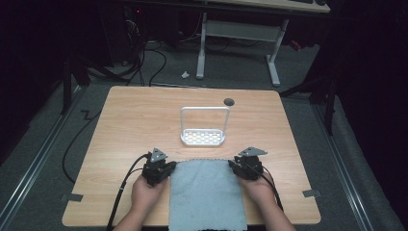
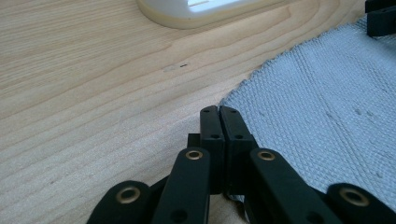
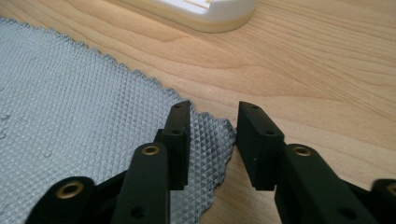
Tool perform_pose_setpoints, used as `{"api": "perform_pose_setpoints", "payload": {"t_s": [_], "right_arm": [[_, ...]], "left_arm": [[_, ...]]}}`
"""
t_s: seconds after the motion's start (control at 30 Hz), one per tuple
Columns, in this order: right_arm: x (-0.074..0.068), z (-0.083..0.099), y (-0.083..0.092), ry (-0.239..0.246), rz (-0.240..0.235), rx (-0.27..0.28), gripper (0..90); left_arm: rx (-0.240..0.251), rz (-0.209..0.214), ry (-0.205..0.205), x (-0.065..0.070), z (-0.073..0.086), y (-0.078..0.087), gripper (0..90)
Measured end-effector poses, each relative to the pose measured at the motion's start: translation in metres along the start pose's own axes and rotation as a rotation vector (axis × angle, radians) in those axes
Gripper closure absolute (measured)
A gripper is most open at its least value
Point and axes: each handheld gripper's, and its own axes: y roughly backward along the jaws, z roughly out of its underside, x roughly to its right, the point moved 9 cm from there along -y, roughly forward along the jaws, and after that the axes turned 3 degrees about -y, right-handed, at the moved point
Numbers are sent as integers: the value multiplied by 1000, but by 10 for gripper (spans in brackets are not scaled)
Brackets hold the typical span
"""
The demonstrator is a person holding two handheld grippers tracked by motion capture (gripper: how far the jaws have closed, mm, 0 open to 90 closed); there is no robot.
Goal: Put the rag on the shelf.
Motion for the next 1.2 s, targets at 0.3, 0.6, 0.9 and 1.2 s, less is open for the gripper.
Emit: {"api": "perform_pose_setpoints", "payload": {"t_s": [0.3,0.6,0.9,1.2], "right_arm": [[-12,2,2,84,-14,-4,895],[-15,-4,22,29,-74,127,897],[-22,-13,41,43,-86,217,897],[-25,-23,61,43,-96,297,896]], "left_arm": [[3,9,20,0,0,1,886],[105,43,-12,5,-8,14,886],[201,51,-17,13,-18,33,886],[285,39,-25,15,-35,58,887]]}}
